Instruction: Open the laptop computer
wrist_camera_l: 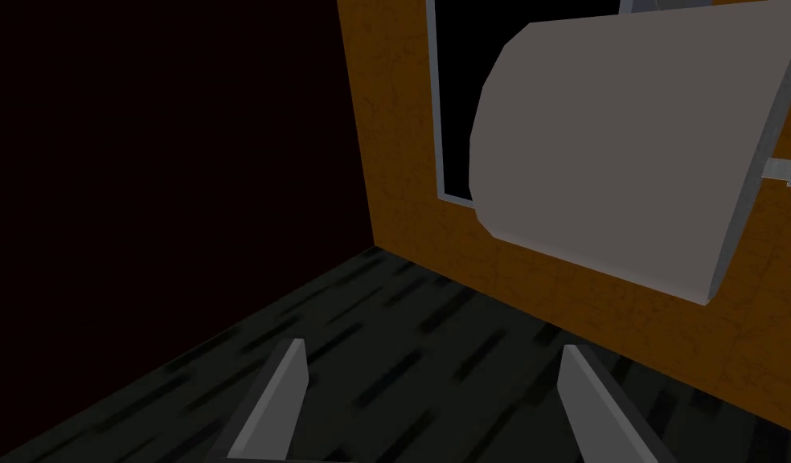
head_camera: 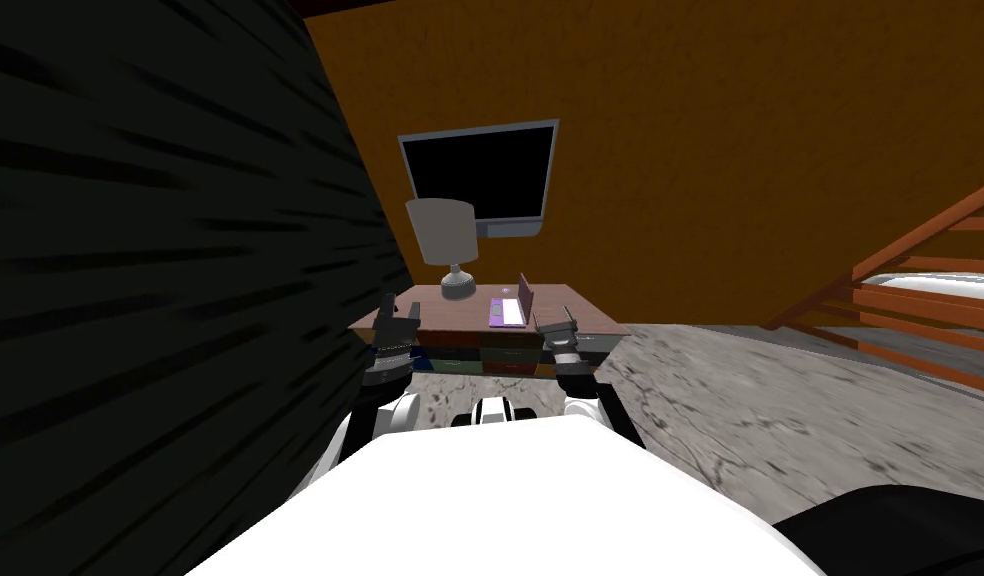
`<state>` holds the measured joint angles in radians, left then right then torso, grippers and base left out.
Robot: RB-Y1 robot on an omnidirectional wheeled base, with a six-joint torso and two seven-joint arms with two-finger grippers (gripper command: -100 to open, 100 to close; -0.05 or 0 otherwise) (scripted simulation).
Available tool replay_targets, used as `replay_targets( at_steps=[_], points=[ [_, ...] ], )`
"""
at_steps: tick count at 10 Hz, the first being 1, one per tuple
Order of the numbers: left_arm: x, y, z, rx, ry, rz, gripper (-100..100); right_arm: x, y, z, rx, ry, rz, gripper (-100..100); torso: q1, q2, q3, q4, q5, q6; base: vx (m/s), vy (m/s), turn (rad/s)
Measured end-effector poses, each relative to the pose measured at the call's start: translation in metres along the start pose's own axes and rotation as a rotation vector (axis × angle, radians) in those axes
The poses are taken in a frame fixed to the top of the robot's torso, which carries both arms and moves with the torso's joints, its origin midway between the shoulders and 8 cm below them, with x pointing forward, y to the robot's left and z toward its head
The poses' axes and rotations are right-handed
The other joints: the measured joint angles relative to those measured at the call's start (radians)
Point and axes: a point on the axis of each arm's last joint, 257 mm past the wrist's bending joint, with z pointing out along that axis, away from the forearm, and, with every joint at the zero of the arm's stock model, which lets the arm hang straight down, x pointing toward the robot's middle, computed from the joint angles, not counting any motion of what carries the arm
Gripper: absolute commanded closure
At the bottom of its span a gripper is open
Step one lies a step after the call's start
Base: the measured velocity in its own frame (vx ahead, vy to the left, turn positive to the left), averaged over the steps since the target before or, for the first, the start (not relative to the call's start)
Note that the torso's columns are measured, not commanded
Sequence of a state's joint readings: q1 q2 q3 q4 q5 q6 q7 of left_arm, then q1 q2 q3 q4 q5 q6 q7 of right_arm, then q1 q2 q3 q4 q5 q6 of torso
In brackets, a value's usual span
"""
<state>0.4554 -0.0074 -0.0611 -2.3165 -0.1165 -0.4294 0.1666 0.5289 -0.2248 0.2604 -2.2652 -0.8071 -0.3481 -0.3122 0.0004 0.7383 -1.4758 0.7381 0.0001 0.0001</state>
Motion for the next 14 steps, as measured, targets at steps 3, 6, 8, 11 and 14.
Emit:
replay_targets(
  at_steps=[3,6,8,11,14],
  points=[
    [0.000,0.000,0.000,0.000,0.000,0.000,0,-0.004,-0.009,-0.003,0.011,-0.032,0.143,-100,0.000,-0.001,0.000,0.000,0.000,0.000,0.061,-0.028,0.038],
    [0.000,0.000,0.000,0.000,0.000,0.000,0,-0.009,-0.017,-0.007,0.018,-0.064,0.271,-100,0.000,0.000,0.000,0.000,0.000,0.000,0.054,-0.035,0.038],
    [0.000,0.000,0.000,0.000,0.000,0.000,0,-0.012,-0.023,-0.010,0.022,-0.087,0.359,-100,0.000,0.000,0.000,0.000,0.000,0.000,0.056,-0.034,0.028],
    [0.000,0.000,0.000,0.000,0.000,0.000,0,-0.018,-0.031,-0.016,0.027,-0.126,0.494,-100,0.000,-0.001,0.000,0.000,0.000,0.000,0.057,-0.028,0.020],
    [0.000,0.000,0.000,0.000,0.000,0.000,0,-0.022,-0.038,-0.020,0.026,-0.159,0.611,-100,-0.001,0.000,0.000,0.000,0.000,0.000,0.060,-0.039,0.020]
  ],
)
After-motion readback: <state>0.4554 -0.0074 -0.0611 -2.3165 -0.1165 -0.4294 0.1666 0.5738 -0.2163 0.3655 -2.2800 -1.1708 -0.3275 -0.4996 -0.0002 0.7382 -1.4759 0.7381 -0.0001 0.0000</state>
